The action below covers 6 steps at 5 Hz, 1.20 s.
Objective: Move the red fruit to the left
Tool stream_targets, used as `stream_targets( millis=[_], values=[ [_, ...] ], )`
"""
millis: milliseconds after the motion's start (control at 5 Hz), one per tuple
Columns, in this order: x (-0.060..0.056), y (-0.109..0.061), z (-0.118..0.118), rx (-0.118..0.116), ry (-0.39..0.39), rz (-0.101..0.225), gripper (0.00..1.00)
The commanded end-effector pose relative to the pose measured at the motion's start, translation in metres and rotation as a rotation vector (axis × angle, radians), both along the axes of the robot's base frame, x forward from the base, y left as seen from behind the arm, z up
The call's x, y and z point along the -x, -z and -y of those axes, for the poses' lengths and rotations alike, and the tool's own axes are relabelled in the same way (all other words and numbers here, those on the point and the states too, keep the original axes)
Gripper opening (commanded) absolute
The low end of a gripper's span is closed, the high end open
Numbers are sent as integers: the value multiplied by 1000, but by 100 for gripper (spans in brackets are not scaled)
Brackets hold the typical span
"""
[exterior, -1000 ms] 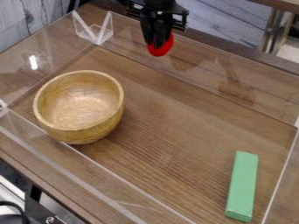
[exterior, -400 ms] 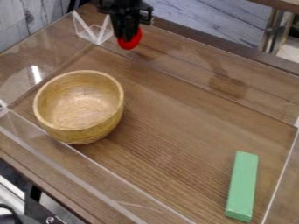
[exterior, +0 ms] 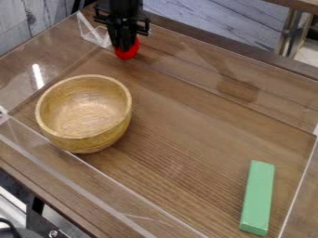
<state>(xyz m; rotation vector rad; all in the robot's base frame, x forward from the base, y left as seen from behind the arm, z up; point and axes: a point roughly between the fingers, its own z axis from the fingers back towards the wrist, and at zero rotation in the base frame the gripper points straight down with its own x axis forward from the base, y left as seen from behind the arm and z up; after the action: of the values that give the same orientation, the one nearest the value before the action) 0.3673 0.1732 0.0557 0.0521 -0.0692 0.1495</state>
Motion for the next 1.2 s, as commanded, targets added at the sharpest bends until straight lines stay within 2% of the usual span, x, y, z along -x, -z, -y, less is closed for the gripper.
stream_targets(
  millis=[0, 200, 400, 1000],
  values=[
    [-7, -17, -15, -35, -11, 52, 0],
    [-3, -16, -18, -25, -22, 41, 100],
    [0, -13, -21, -14, -32, 28, 100],
    [16, -15, -24, 55, -65, 12, 100]
  ],
)
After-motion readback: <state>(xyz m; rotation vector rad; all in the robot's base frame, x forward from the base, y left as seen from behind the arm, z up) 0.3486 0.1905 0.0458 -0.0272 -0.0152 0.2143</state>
